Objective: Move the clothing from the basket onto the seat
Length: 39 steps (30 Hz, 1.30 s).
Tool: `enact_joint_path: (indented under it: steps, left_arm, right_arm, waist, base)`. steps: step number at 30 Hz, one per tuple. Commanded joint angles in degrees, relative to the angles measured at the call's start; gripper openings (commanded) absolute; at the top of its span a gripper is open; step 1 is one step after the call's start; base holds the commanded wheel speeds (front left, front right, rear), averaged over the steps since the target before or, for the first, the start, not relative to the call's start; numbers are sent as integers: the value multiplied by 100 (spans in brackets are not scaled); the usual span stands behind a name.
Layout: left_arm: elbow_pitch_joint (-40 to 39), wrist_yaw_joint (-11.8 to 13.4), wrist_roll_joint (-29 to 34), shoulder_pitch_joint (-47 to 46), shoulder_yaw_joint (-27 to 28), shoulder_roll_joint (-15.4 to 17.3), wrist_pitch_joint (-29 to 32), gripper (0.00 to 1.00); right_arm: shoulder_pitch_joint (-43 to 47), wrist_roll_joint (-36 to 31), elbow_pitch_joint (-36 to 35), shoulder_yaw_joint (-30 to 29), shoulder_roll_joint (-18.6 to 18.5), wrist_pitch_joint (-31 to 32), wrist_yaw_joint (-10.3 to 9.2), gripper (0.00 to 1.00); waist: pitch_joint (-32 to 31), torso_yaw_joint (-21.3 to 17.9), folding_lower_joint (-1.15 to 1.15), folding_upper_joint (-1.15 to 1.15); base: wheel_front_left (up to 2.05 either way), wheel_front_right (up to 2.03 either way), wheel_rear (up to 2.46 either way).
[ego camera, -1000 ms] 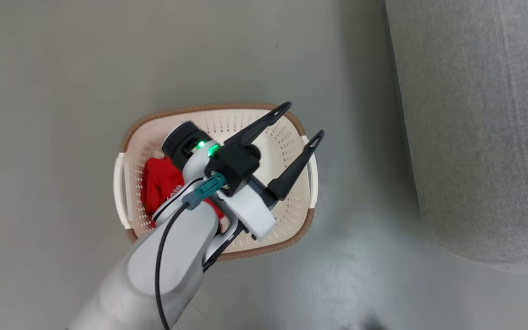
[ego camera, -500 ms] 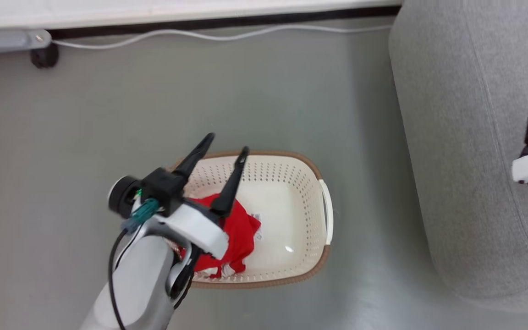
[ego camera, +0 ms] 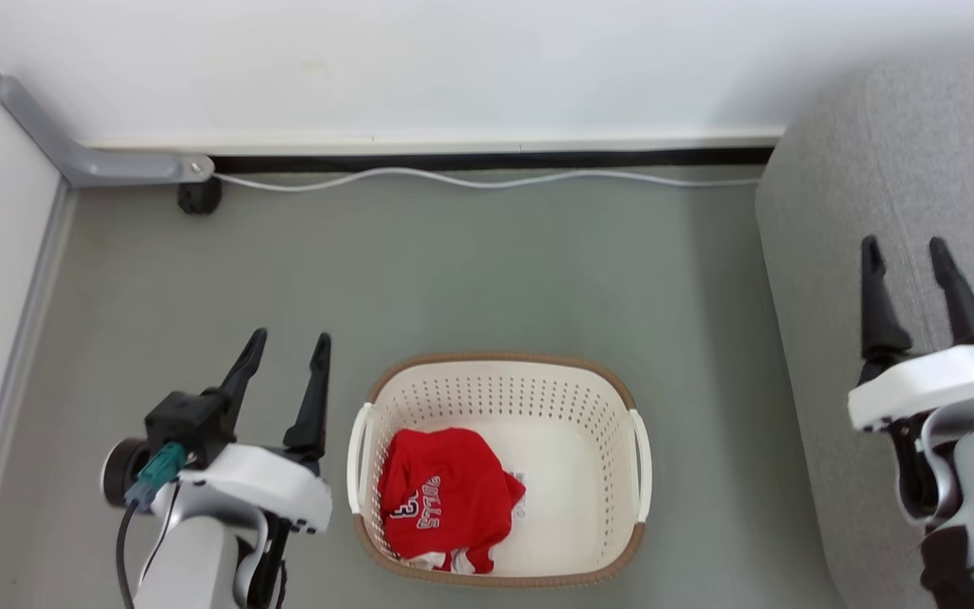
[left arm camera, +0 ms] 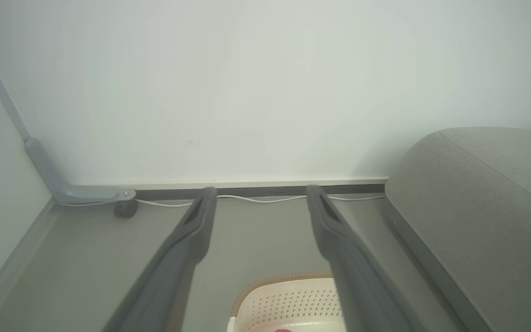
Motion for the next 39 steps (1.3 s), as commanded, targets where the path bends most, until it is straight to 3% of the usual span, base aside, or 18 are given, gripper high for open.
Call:
enact_joint_path:
  steps: [1, 9, 17, 25, 39]
  left_arm:
    - [-138, 57, 80, 65, 287, 73, -28, 100]
    - [-356, 100, 313, 708, 860, 32, -28, 100]
    - [-575, 102, 429, 1196, 1066, 16, -28, 100]
    - [-704, 264, 245, 1448, 932, 13, -28, 100]
    - [-756, 320, 188, 1436, 799, 12, -28, 100]
  right_arm:
    - [131, -28, -199, 144, 17, -34, 8, 100]
    - [720, -122, -475, 643, 170, -34, 8, 100]
    - [1184, -160, -641, 882, 241, -34, 8, 100]
    - [1484, -272, -686, 707, 357, -34, 8, 100]
    - [1433, -345, -734, 600, 414, -34, 8, 100]
  waist:
    - [-195, 105, 0, 0]
    - [-705, 178, 0, 0]
    - [-888, 199, 0, 0]
    - [-940, 185, 0, 0]
    - [-848, 115, 0, 0]
  base:
    - [0, 0, 0]
    - [0, 0, 0]
    - [0, 0, 0]
    - [0, 0, 0]
    - [0, 0, 0]
